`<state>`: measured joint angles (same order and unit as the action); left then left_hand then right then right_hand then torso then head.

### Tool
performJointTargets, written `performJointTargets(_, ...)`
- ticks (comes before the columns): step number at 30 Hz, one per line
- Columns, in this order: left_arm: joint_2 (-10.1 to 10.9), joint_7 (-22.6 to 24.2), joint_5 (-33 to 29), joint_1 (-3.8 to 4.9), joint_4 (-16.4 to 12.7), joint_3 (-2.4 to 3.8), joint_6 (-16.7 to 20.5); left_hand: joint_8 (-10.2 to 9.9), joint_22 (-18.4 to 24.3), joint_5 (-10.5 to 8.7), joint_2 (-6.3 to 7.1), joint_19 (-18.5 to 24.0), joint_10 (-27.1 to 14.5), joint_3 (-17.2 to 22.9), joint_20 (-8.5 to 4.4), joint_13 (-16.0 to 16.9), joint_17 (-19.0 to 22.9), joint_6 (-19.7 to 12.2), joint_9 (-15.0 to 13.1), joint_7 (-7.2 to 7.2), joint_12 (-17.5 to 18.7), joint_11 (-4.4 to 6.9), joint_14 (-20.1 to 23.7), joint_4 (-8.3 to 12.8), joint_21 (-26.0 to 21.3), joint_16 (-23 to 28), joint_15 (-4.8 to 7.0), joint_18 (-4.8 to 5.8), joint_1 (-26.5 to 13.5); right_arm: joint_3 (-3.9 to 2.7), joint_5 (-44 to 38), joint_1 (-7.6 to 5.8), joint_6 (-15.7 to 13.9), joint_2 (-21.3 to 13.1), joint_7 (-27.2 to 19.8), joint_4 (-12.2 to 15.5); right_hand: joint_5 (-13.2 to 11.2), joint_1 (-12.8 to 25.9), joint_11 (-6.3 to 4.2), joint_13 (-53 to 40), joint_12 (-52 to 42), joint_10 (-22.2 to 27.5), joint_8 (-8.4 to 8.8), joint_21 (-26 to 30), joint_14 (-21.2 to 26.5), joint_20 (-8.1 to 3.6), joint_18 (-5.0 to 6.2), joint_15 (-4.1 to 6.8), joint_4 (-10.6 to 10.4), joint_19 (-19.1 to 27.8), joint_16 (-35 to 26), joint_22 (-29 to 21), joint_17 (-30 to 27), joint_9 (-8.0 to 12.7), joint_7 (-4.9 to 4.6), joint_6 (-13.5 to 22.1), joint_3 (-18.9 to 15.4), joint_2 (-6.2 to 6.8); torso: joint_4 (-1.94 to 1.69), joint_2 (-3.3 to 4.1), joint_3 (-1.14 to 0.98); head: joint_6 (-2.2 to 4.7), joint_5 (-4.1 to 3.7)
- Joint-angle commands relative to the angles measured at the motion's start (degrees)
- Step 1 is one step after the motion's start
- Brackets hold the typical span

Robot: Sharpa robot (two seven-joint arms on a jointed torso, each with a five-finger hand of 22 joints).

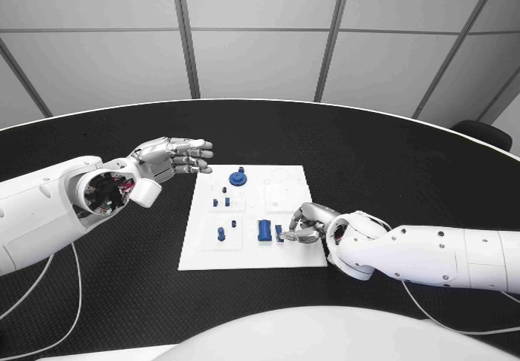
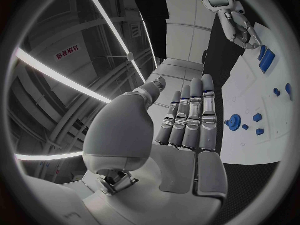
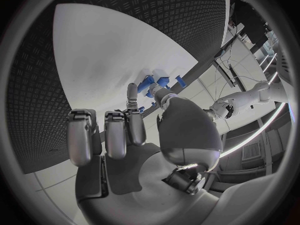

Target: Assemble the parts on the task board

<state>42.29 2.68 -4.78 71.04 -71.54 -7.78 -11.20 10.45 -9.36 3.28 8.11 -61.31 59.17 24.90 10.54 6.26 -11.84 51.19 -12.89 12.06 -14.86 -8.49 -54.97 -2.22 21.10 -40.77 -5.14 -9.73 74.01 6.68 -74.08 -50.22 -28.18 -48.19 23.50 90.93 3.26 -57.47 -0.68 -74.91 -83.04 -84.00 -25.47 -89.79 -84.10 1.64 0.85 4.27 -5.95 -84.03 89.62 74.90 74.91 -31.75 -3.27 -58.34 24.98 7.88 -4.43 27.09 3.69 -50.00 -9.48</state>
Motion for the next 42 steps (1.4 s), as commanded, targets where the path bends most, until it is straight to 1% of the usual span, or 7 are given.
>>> performJointTargets(1,-0.05,0.0,0.0,0.0,0.04,0.0,-0.01,-0.03,0.08,-0.24,0.05,-0.46,-0.38,0.07,0.02,-0.03,-0.08,-0.47,0.07,0.07,-0.2,-0.07,0.38,-0.42,-0.34,0.21,-0.13,-0.69,0.32,0.0,0.0,0.0,0.16,0.21,0.0,-0.35,0.16,-0.77,-0.39,-11.69,-0.14,-3.13,-0.23,-0.21,-5.9,-0.51,-0.85,0.48,0.47,-5.97,0.38,15.1,15.09,-0.07,0.11,0.02,0.01,0.04,-0.05,0.01,-0.05,0.0,-0.06)
performJointTargets(11,-0.11,-0.02,0.0,0.0,0.08,0.0,-0.04,-0.03,0.08,-0.24,0.05,-0.46,-0.38,0.07,0.02,-0.03,-0.08,-0.47,0.07,0.07,-0.2,-0.07,0.38,-0.42,-0.34,0.21,-0.13,-0.69,0.32,0.0,0.0,0.25,0.98,1.74,-0.04,-2.18,0.13,-1.4,-0.43,-11.66,-0.08,-3.11,-0.27,-0.18,-5.9,-0.53,-0.85,0.5,0.71,-5.96,0.38,15.09,15.09,-0.06,0.16,0.04,0.08,-0.1,0.02,0.03,-0.09,0.0,0.03)
performJointTargets(16,-0.19,-0.02,0.01,-0.01,0.17,0.0,-0.09,-0.03,0.08,-0.24,0.05,-0.46,-0.38,0.07,0.02,-0.03,-0.08,-0.47,0.07,0.07,-0.2,-0.07,0.38,-0.42,-0.34,0.21,-0.13,-0.69,0.32,0.0,0.0,0.4,1.22,2.23,0.17,-2.85,0.1,-1.77,-0.45,-11.63,-0.01,-3.08,-0.28,-0.17,-5.9,-0.54,-0.85,0.51,0.87,-5.96,0.38,15.08,15.09,-0.05,0.17,0.06,0.12,-0.14,-0.01,-0.11,0.0,0.0,-0.07)
performJointTargets(27,-0.29,0.01,0.01,-0.03,0.43,0.0,-0.19,-0.03,0.08,-0.24,0.05,-0.46,-0.38,0.07,0.02,-0.03,-0.08,-0.47,0.07,0.07,-0.2,-0.07,0.38,-0.42,-0.34,0.21,-0.13,-0.69,0.32,0.0,0.01,0.49,-0.05,2.24,-0.7,-3.13,-0.11,-2.04,-0.43,-11.62,0.01,-3.07,-0.34,-0.21,-5.9,-0.55,-0.85,0.53,0.85,-5.97,0.38,15.1,15.09,-0.04,0.12,0.02,-0.03,-0.21,-0.01,-0.14,-0.01,0.0,-0.12)
performJointTargets(36,-0.25,0.05,0.0,-0.07,0.44,-0.01,-0.24,0.04,0.37,-0.24,0.0,-0.76,-0.57,-0.03,0.03,-0.03,-0.25,-0.54,0.1,0.08,-0.5,-0.09,0.45,-0.67,-0.81,0.23,-0.14,-0.7,0.63,0.0,0.01,0.5,-2.25,1.3,-2.41,-1.12,-0.08,-1.55,-0.37,-11.65,-0.04,-3.1,-0.4,-0.15,-5.9,-0.55,-0.84,0.49,0.29,-5.96,0.38,15.08,15.09,-0.02,0.07,-0.05,-0.51,-0.18,-0.01,-0.08,0.04,0.0,-0.18)
performJointTargets(40,-0.29,0.13,-0.01,-0.13,0.46,-0.01,-0.25,0.04,0.37,-0.24,0.0,-0.76,-0.57,-0.03,0.03,-0.03,-0.25,-0.54,0.1,0.08,-0.5,-0.09,0.45,-0.67,-0.81,0.23,-0.14,-0.7,0.63,-0.01,2.33,0.48,-4.54,-0.33,-5.85,0.94,0.19,-1.63,-0.28,-11.76,-0.26,-3.18,-0.07,0.38,-5.9,-0.52,-0.74,0.44,0.09,-5.88,0.38,14.94,15.09,0.16,-0.06,0.48,-0.68,-0.23,0.03,-0.18,0.08,0.0,-0.2)
performJointTargets(42,-0.39,0.25,-0.08,-0.19,0.53,-0.01,-0.24,0.04,0.38,-0.24,-0.01,-0.77,-0.58,-0.04,0.04,-0.03,-0.25,-0.54,0.1,0.08,-0.5,-0.09,0.45,-0.68,-0.82,0.24,-0.14,-0.7,0.63,-0.02,4.87,0.45,-5.94,-1.5,-9.2,2.12,0.63,-2.22,0.16,-11.4,0.52,-2.8,0.98,1.61,-5.9,-0.37,-0.51,0.12,0.12,-5.71,0.38,14.62,15.09,0.68,-0.64,1.94,-0.79,-0.15,-0.01,-0.32,0.14,0.0,-0.4)
